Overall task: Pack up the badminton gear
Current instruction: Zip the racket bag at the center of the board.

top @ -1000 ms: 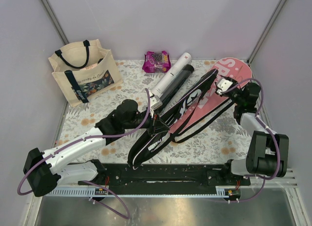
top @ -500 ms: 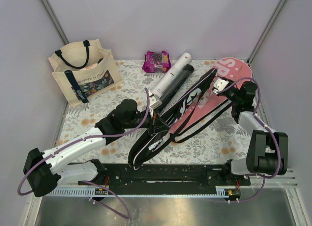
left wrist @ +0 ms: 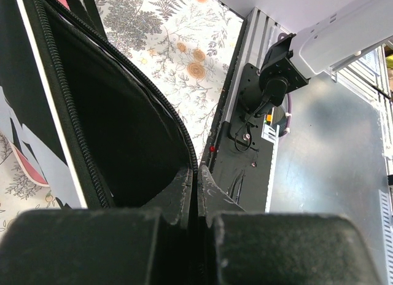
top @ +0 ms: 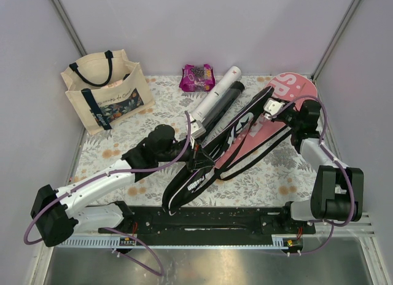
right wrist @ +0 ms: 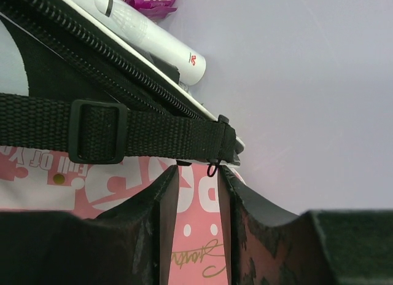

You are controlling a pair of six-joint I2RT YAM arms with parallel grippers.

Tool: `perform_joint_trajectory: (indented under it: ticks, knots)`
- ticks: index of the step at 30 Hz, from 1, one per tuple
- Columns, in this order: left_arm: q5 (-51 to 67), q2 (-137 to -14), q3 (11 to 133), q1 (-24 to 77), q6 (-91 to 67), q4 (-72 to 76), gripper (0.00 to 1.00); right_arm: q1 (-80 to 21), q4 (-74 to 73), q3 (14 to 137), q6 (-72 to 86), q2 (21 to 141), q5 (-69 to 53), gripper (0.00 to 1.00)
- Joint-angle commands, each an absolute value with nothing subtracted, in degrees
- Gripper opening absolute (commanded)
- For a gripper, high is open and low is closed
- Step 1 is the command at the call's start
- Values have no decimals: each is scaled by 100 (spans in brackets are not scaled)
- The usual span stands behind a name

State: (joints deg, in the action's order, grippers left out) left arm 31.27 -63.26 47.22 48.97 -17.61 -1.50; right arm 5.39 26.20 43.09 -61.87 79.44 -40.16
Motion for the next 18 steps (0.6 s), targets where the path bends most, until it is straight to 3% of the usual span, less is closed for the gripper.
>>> perform_joint_trajectory:
  ticks: [1,10,13,16,18]
  knots:
    - [3524,-6337,4992,4878,-1810,633,0,440,2311,4658,-6574,7743,-3902,39]
    - [3524,-6354,5010,4887,-1784,607,0,308,1961,4834,-6890,7752,-3806,34]
    - [3533,-6372,5010,4869,-1784,598,0,281,1890,4887,-6961,7743,-3806,22]
    - [3524,-6346,4992,4878,-1784,615,0,272,1749,4974,-7005,7734,-3823,1]
    - [3516,-6363,4992,4878,-1793,633,0,264,1627,5027,-6953,7717,-3884,0]
